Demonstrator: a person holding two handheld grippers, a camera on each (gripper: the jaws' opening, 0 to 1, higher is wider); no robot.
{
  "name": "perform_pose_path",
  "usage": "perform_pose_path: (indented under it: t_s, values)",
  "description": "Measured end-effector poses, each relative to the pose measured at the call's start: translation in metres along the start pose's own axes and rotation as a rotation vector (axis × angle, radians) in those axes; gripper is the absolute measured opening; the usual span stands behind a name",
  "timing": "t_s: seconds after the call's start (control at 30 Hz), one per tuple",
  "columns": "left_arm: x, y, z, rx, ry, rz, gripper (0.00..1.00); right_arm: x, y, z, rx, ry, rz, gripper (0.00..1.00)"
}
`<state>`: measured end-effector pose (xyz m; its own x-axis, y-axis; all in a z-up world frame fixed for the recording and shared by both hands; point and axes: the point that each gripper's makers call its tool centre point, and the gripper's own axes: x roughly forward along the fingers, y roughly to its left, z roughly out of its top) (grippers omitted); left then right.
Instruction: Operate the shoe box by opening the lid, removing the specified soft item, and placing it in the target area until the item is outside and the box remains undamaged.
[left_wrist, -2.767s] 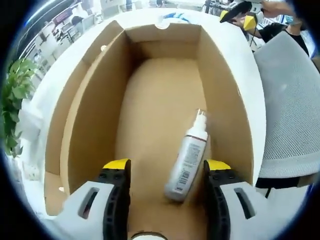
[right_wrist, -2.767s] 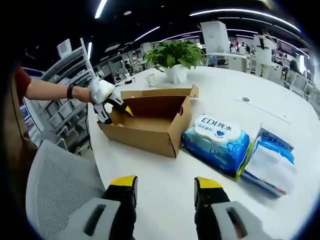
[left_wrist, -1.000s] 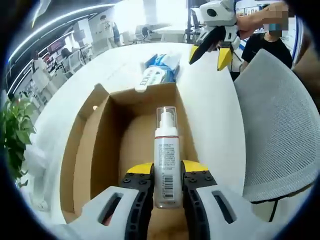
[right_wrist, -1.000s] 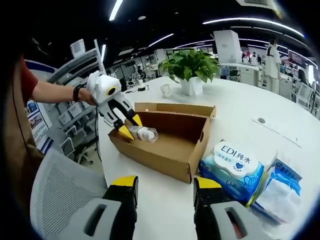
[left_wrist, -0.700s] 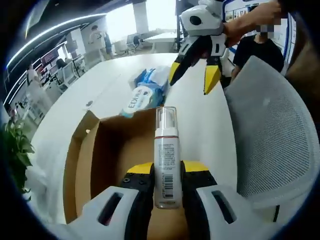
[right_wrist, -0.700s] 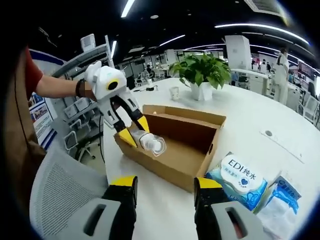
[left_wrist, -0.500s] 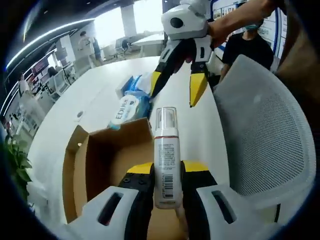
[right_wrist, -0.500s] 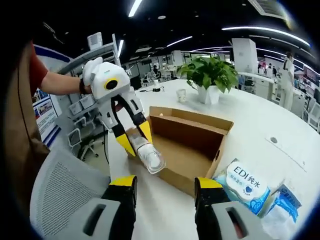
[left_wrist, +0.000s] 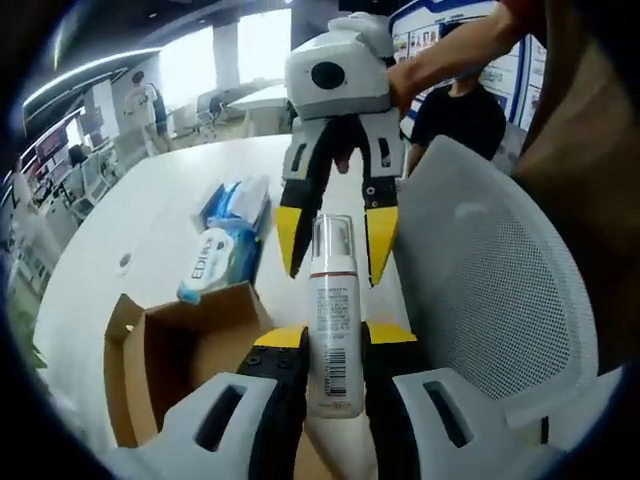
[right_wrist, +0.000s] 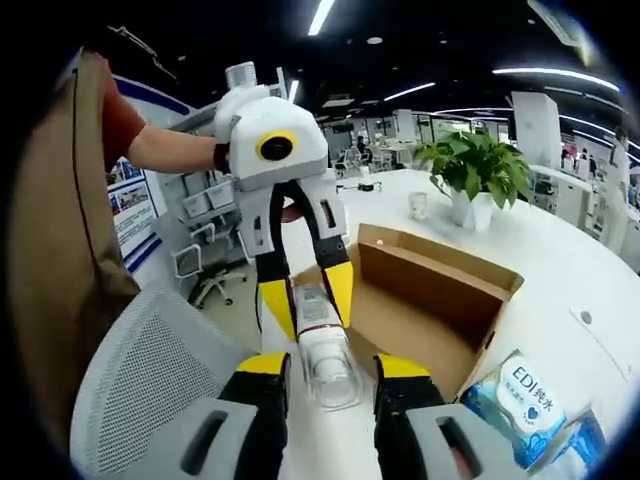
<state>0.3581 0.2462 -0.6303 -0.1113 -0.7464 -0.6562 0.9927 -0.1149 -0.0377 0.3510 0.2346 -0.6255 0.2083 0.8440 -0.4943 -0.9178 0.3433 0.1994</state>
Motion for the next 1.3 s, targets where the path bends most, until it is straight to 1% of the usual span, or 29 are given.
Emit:
perform_pose_path:
  t_s: [0.03, 0.07, 0.1, 0.23, 0.4, 0.47, 0.5, 0.57, 0.7, 0.8, 1.1, 1.3]
  values:
    - [0.0, -0.001, 0.002, -0.003, -0.008, -0.009, 0.2, -0.001, 0.003, 0.002, 0.006, -0.008, 0.013, 0.22]
    - [-0.001, -0.003, 0.005, -0.01, -0.019, -0.017, 0.2, -0.001, 0.006, 0.003, 0.006, -0.013, 0.031, 0.22]
    - [-0.002, -0.005, 0.006, -0.012, -0.025, -0.027, 0.2, -0.001, 0.006, 0.003, 0.006, -0.015, 0.027, 0.21]
    - [-0.001, -0.01, 0.005, -0.004, -0.019, -0.055, 0.2, -0.004, 0.017, 0.004, -0.005, -0.017, 0.064, 0.18]
    - [0.0, -0.017, 0.005, -0.016, -0.022, -0.09, 0.2, -0.006, 0.023, 0.007, 0.014, -0.031, 0.077, 0.18]
    - [0.0, -0.018, 0.006, -0.022, -0.025, -0.093, 0.2, -0.006, 0.023, 0.006, 0.027, -0.034, 0.068, 0.18]
    - [0.001, -0.017, 0.006, -0.029, -0.025, -0.095, 0.2, -0.006, 0.022, 0.002, 0.049, -0.015, 0.064, 0.18]
    - [0.003, -0.019, 0.005, -0.03, -0.017, -0.104, 0.21, -0.005, 0.024, 0.0, 0.059, -0.015, 0.067, 0.18]
    - [0.007, -0.021, 0.003, -0.031, -0.003, -0.104, 0.21, -0.006, 0.023, 0.001, 0.118, -0.046, 0.059, 0.17]
    - [0.008, -0.022, 0.003, -0.038, -0.006, -0.105, 0.22, -0.008, 0.024, 0.003, 0.169, -0.082, 0.057, 0.17]
    - [0.015, -0.026, 0.005, -0.054, -0.009, -0.12, 0.23, -0.013, 0.025, 0.0, 0.257, -0.112, 0.058, 0.17]
    - [0.016, -0.024, 0.005, -0.056, -0.003, -0.114, 0.25, -0.016, 0.022, -0.006, 0.325, -0.138, 0.053, 0.17]
